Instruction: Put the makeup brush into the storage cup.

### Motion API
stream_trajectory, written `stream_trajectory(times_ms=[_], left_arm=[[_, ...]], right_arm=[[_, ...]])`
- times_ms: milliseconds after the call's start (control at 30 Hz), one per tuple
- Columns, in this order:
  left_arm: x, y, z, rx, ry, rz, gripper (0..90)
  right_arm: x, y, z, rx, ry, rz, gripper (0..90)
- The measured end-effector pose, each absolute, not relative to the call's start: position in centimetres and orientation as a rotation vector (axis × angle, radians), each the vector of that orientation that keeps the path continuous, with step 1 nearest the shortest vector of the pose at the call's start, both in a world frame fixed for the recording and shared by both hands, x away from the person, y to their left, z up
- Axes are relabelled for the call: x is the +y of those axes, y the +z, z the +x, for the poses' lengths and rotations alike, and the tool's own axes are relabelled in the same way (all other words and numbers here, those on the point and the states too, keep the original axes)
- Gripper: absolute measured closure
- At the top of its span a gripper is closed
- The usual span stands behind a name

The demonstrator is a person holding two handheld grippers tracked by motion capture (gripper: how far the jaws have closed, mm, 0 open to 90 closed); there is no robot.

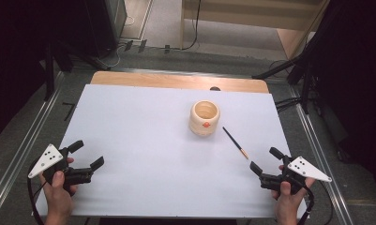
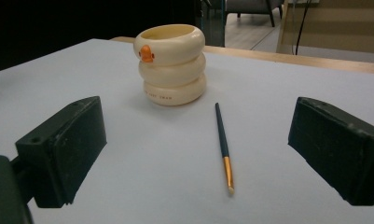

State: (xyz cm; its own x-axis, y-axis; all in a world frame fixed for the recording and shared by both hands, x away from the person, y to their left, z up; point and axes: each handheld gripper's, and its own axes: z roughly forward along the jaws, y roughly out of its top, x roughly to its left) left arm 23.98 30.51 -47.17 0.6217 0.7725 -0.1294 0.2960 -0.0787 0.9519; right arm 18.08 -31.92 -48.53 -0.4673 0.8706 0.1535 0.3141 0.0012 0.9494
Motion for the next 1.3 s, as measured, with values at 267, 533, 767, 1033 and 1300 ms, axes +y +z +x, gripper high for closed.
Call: stream_trajectory(times_ms=[267, 533, 767, 1033, 1300], left_arm=[[30.3, -47.2, 23.6, 0.914, 0.516, 1.657, 0.0], [31.0, -47.2, 24.0, 0.921, 0.48, 1.637, 0.0], [30.5, -47.2, 24.2, 0.912, 0.482, 1.672, 0.0], [30.6, -47.1, 24.2, 0.919, 0.478, 1.684, 0.0], [30.4, -47.2, 24.4, 0.916, 0.473, 1.706, 0.0]], right_arm=[[-30.4, -48.0, 18.3, 1.882, 1.272, 1.206, 9.0], [-28.4, -47.3, 19.8, 1.979, 1.194, 1.234, 9.2], [-28.0, -46.6, 21.0, 2.043, 1.113, 1.299, 10.0], [-27.6, -45.7, 23.3, 2.151, 0.935, 1.387, 14.9], [-26.8, -45.6, 25.5, 2.276, 0.77, 1.442, 15.3]])
